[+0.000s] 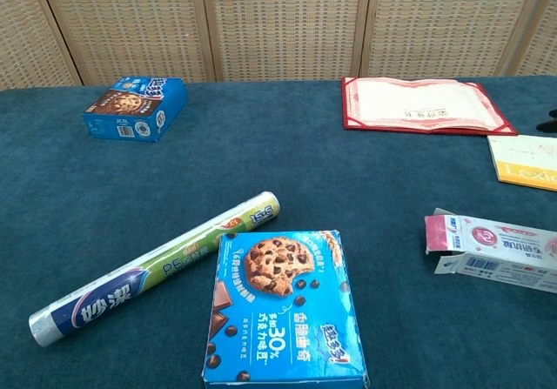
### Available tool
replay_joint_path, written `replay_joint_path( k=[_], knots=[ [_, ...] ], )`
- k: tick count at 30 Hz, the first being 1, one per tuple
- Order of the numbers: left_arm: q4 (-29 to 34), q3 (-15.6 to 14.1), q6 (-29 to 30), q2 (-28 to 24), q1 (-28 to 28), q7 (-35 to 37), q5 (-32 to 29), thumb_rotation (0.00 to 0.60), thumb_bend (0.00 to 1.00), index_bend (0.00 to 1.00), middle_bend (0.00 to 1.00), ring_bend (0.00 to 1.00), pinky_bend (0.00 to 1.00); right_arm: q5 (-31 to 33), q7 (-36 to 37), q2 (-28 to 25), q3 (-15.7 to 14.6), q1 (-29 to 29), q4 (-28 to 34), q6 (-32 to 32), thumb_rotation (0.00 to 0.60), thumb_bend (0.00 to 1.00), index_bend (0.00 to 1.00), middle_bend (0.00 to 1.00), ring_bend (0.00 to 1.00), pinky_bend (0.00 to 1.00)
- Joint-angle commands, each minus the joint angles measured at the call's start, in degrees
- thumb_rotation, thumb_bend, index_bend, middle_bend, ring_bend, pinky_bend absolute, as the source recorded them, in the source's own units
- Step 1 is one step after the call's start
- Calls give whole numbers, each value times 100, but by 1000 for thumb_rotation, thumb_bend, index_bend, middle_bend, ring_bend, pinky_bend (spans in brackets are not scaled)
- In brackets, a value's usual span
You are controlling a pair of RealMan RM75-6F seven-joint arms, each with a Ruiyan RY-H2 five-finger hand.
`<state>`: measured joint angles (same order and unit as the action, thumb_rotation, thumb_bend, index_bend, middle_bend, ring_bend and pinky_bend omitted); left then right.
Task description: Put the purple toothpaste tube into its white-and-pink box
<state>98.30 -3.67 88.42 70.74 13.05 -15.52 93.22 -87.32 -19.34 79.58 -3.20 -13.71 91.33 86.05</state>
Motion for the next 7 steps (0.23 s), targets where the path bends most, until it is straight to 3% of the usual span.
replay_joint_path(
  k=[1,7],
  knots=[
    [-38,16,44,31,-44,-17,46,600,505,70,0,0,0,-273,-42,-40,-41,191,-50,310,600,82,29,0,0,0],
    [-95,53,5,20,-84,28,62,600,506,70,0,0,0,-156,-20,-163,80,298,-125,333,600,82,29,0,0,0]
  ],
)
